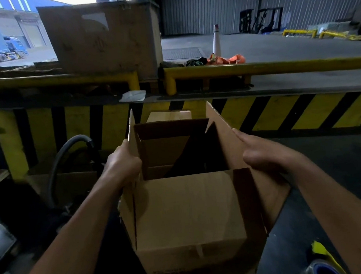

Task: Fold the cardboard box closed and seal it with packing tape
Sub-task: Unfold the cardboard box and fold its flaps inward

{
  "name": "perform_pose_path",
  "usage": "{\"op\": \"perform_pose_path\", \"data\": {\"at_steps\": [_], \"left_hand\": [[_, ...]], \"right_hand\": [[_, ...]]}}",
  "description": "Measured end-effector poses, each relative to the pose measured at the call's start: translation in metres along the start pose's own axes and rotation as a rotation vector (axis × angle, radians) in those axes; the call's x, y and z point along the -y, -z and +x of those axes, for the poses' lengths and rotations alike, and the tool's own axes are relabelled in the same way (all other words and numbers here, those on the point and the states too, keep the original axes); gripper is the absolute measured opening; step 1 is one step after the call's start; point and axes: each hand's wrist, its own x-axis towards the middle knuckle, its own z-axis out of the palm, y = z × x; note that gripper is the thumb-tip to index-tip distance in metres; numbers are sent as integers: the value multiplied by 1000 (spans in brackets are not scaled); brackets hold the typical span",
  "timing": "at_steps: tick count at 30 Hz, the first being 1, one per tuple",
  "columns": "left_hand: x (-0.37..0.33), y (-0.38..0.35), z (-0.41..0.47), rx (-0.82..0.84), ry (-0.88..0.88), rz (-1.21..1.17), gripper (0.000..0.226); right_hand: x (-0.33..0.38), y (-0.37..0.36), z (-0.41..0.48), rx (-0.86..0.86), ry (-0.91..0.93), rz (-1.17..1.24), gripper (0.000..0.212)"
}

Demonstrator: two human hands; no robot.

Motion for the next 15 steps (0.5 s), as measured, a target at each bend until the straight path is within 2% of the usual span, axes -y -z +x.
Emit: {"op": "perform_pose_path", "data": {"at_steps": [4,6,8,15], "left_hand": [[-5,-4,6,25,-12,55,78],[-5,-2,10,23,-28,69,71],[-4,-2,14,18,-35,80,67],[-4,4,20,-10,19,92,82]], "right_hand": [[4,-22,-1,-99,-51,11,87],[7,-27,4,-146,-40,18,86],[12,-29,9,-164,-35,12,86],[23,-29,24,-194,-36,9,89]]}}
